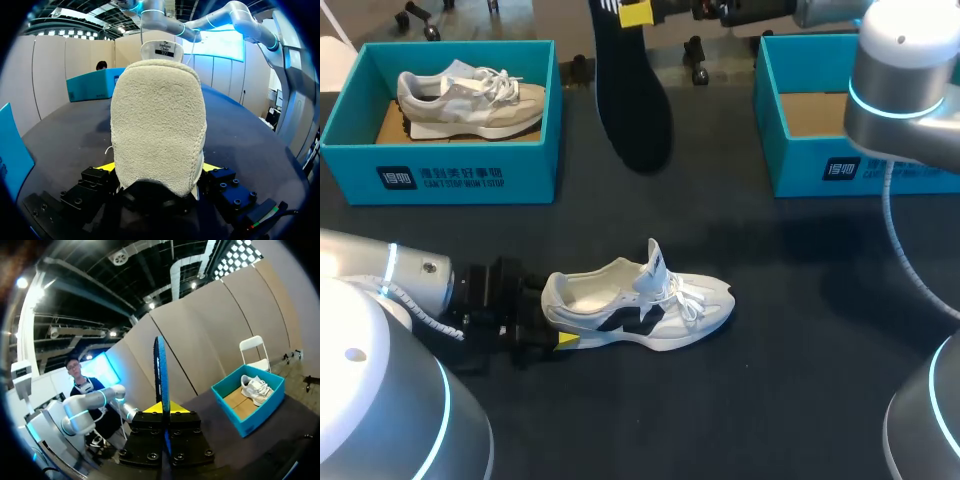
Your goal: Take the shoe out of the shoebox, open the shoe tongue, remove and reinsert the insole, then place the shoe into the shoebox
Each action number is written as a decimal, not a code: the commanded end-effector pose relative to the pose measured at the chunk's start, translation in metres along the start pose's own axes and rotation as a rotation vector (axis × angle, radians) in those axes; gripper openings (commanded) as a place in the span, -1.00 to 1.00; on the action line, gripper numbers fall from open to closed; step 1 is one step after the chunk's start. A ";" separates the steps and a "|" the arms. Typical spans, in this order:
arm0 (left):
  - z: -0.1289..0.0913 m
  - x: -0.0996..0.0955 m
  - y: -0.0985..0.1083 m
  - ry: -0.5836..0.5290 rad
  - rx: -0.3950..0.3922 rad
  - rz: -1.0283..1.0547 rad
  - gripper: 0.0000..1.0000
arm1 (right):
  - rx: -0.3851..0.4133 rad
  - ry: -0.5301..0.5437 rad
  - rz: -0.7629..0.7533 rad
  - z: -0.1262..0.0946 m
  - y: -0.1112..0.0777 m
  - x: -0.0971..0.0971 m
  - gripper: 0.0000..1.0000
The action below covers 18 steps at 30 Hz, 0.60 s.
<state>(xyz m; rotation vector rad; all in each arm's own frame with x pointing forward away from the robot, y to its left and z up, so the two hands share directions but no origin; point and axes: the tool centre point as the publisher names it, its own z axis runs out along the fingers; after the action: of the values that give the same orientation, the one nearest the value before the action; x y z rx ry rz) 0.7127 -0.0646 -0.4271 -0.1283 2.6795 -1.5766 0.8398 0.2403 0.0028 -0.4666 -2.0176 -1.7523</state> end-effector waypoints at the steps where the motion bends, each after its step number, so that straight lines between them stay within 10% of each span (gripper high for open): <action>1: 0.005 -0.002 0.003 0.002 -0.005 0.000 -1.00 | 0.000 -0.027 0.036 -0.006 -0.001 0.017 -1.00; 18: 0.005 -0.002 0.003 0.002 -0.005 0.000 -1.00 | -0.005 -0.093 0.133 -0.006 0.004 0.084 -1.00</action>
<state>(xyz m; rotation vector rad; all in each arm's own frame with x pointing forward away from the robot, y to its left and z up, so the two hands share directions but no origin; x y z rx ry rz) 0.7128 -0.0645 -0.4272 -0.1284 2.6795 -1.5764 0.7776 0.2337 0.0448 -0.6294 -1.9610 -1.6884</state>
